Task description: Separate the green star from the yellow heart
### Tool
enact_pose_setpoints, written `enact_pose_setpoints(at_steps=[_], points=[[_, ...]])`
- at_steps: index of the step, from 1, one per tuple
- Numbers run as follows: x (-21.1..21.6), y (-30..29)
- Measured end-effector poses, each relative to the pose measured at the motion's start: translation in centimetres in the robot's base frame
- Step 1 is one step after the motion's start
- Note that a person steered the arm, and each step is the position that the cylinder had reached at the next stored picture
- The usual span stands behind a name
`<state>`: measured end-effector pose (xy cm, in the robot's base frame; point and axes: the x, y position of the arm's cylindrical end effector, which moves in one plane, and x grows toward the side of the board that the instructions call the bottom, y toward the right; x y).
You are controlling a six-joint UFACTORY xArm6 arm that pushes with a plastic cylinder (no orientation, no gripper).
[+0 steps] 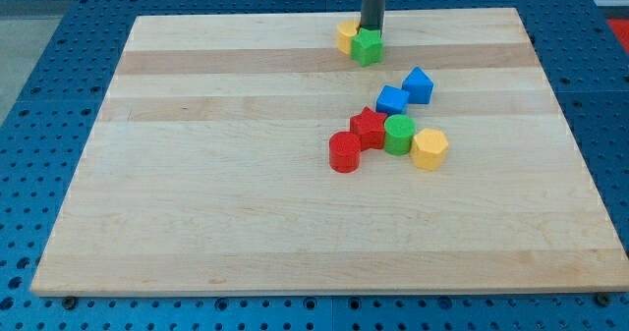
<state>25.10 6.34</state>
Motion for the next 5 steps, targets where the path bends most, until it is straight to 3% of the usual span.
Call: enact_pose_setpoints(at_steps=[5], points=[[6.3, -2.1]])
